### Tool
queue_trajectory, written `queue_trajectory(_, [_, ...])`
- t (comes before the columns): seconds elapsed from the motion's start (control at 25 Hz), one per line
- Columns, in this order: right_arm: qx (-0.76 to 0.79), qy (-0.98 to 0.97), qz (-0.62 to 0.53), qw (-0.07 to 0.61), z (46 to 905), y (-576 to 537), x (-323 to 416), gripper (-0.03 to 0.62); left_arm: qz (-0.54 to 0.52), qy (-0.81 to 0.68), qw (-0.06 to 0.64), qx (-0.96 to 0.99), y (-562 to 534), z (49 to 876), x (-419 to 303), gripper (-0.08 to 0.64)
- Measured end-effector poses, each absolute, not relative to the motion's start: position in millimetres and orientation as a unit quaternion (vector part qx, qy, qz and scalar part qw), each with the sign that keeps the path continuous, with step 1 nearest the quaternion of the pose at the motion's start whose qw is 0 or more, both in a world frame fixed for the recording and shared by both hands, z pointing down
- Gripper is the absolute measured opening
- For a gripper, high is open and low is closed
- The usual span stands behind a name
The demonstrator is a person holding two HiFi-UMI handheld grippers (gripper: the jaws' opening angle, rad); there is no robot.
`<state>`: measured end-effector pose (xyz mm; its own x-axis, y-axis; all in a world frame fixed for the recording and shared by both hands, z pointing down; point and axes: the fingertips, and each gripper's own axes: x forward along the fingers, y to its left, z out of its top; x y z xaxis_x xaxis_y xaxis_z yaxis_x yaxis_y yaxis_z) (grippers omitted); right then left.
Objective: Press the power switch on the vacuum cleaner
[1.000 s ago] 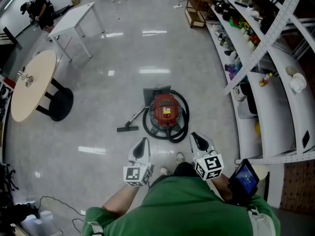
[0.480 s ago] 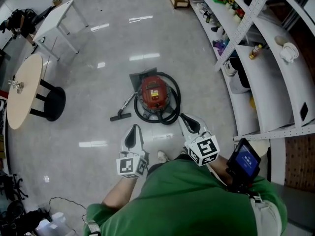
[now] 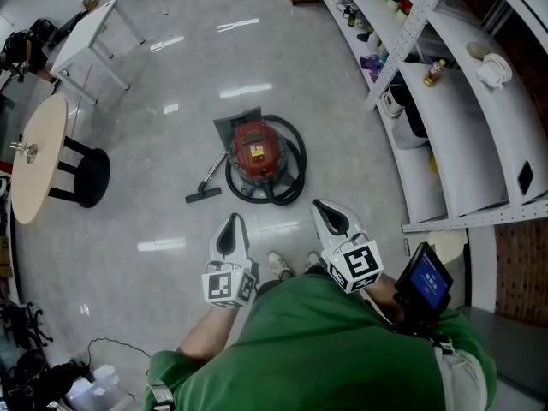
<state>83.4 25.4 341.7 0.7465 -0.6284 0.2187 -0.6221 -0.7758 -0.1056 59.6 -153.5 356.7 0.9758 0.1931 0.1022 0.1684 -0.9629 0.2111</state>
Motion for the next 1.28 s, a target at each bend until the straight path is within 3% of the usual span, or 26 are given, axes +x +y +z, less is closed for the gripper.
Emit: queue_trajectory(1.28, [-0.928,0.354,-0.117,0.021,347,53,64,0.002,0.061,0.064,0.093,0.992,-119,359,28,0.006])
